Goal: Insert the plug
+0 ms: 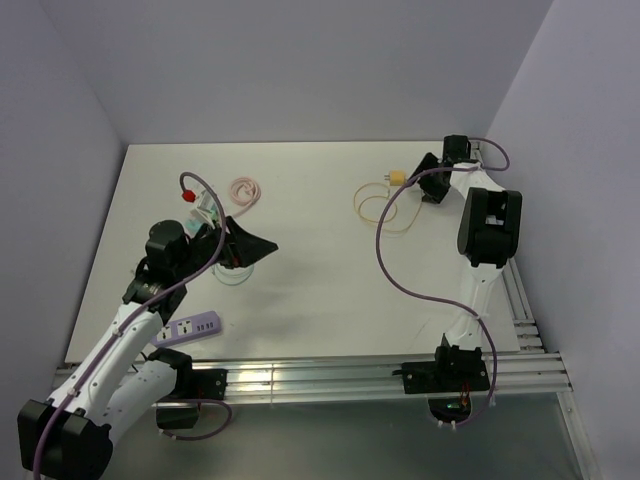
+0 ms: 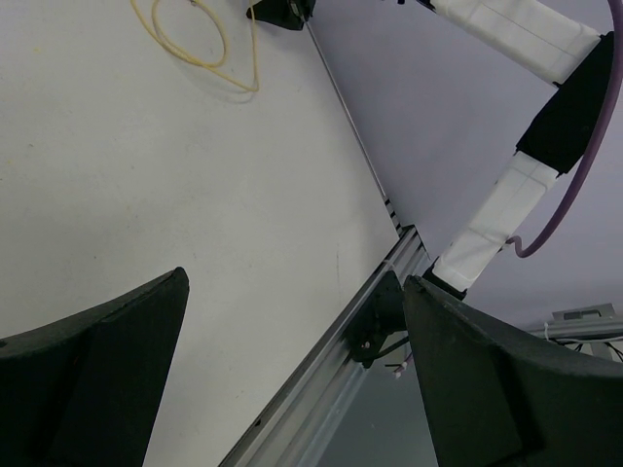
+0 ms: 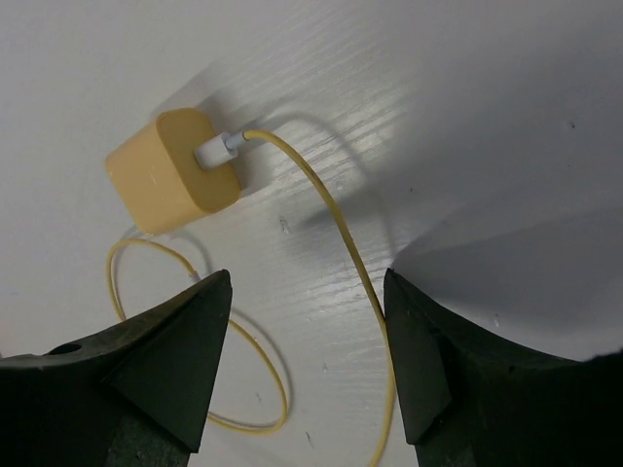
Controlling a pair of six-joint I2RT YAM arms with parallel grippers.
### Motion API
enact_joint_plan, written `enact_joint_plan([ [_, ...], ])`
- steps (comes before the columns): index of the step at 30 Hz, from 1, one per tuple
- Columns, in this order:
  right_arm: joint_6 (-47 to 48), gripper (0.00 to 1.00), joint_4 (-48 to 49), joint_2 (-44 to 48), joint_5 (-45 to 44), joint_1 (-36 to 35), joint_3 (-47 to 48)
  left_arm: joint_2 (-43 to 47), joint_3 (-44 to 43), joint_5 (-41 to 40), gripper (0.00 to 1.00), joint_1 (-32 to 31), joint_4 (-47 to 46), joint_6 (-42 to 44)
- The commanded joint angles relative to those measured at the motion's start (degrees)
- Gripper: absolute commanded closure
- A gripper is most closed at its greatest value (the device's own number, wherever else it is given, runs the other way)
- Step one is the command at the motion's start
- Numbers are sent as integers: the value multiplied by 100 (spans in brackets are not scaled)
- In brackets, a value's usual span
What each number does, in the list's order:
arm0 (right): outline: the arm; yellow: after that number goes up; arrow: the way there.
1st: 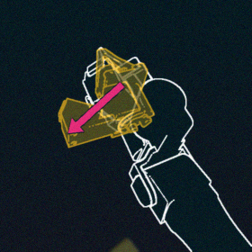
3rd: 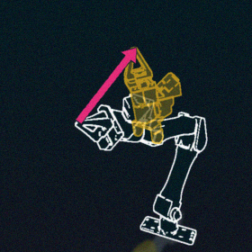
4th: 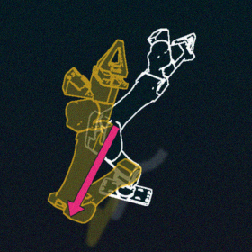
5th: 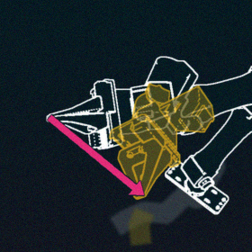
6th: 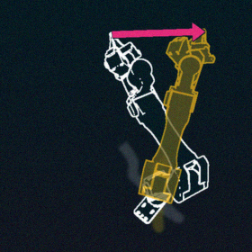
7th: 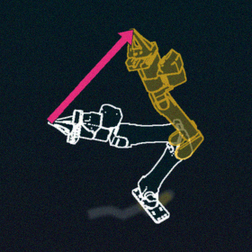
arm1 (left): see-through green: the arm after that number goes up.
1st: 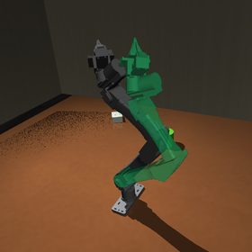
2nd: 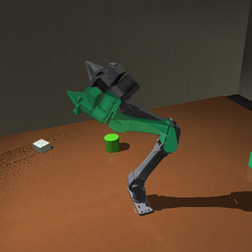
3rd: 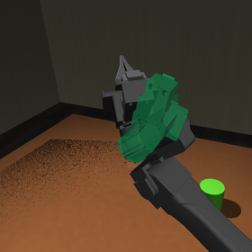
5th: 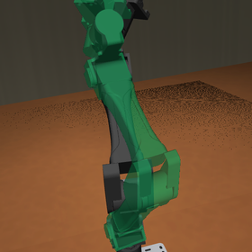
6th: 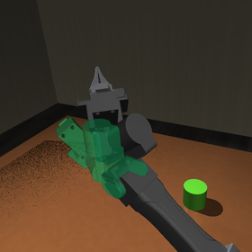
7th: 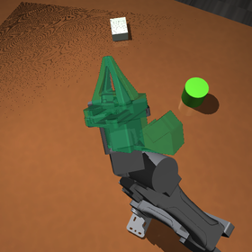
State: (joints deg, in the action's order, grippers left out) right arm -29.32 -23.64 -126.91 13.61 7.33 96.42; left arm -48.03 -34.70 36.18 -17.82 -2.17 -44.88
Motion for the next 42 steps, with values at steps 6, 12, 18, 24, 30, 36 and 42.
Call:
enact_joint_plan([
  [6,76,47,-10,-36,432,-4,-9,233,-46,20,3,-81,-11,-64],
  [12,-73,80,535,526,617,-39,-501,277,-107,-76,4,-125,164,-56],
  [18,49,100,527,1203,573,-311,-703,321,-292,-217,4,-151,586,76],
  [24,190,100,536,1941,819,-872,-1169,347,-458,-419,5,-160,884,173],
  [30,216,100,684,2653,864,-1822,-1985,312,-722,-665,5,-160,1184,322],
  [36,-126,100,1632,3847,565,-2973,-3795,356,-1012,-981,5,-160,1632,524],
  [42,-645,99,2337,4805,222,-3940,-5352,172,-1214,-991,7,-169,1878,761],
])
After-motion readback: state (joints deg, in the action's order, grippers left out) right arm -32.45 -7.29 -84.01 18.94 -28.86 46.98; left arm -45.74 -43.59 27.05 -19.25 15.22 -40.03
